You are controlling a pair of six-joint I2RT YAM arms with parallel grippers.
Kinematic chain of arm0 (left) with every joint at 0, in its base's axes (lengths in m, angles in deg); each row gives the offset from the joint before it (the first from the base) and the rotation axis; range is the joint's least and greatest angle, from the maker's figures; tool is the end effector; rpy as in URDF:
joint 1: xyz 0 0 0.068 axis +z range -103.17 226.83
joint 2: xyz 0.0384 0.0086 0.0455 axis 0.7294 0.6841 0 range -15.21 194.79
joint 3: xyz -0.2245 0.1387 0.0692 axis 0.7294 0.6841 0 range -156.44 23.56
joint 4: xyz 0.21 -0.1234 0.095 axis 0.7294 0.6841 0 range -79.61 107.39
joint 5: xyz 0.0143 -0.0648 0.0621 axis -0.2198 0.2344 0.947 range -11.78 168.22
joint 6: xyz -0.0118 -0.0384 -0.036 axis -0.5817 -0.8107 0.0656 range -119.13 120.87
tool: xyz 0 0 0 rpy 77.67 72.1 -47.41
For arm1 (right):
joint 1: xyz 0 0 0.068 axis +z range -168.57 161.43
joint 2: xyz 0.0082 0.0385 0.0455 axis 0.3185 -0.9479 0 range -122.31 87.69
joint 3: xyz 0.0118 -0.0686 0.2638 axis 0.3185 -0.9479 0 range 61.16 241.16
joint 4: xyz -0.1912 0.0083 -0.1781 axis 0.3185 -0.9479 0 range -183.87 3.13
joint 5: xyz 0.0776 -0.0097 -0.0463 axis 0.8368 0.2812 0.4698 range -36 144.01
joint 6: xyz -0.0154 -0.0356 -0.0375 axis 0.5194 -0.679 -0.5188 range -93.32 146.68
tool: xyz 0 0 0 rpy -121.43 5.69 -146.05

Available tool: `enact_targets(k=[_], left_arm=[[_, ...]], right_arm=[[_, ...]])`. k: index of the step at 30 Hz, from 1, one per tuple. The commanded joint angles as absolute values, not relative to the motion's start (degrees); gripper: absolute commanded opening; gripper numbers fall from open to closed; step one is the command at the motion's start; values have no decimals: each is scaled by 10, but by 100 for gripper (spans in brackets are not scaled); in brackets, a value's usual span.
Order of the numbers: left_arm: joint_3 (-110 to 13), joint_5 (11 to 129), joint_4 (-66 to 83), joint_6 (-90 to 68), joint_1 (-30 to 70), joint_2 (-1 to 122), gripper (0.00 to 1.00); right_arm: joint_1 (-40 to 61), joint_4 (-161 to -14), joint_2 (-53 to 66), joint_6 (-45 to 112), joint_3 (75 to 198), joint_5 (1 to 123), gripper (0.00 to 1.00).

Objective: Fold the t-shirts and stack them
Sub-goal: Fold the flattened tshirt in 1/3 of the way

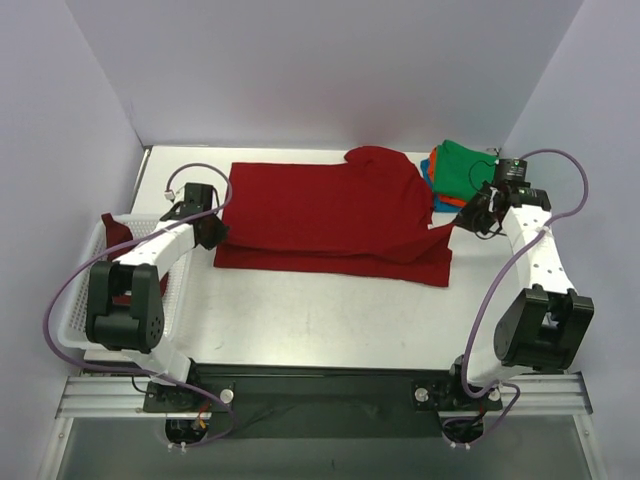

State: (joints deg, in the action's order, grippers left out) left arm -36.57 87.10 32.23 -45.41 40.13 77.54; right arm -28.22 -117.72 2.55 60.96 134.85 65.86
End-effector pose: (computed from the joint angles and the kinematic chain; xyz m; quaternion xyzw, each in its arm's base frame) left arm 0.3331 -0.0337 0.2069 -0.3436 0.8854 -0.0697 0.3052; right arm 0.3267 -0.0482 0.3135 0.3015 0.8593 0.1781 0.3728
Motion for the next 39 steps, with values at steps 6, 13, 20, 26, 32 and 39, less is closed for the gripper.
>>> enact_targets(k=[6, 13, 20, 26, 32, 39], left_arm=[[-408, 877, 309, -464, 401, 803, 0], [-418, 888, 318, -471, 404, 810, 0], [-432, 889, 322, -470, 406, 815, 0], [-433, 891, 324, -469, 414, 818, 0], [-437, 893, 328, -469, 417, 824, 0], [-446, 889, 324, -466, 419, 841, 0]], right_arm=[[-282, -1172, -2, 595, 1377, 638, 0], [-294, -1166, -20, 597, 1378, 641, 0], [-295, -1162, -40, 602, 1399, 651, 0], [-292, -1159, -62, 604, 1416, 657, 0], [-283, -1157, -80, 603, 1434, 660, 0], [-275, -1157, -112, 603, 1458, 657, 0]])
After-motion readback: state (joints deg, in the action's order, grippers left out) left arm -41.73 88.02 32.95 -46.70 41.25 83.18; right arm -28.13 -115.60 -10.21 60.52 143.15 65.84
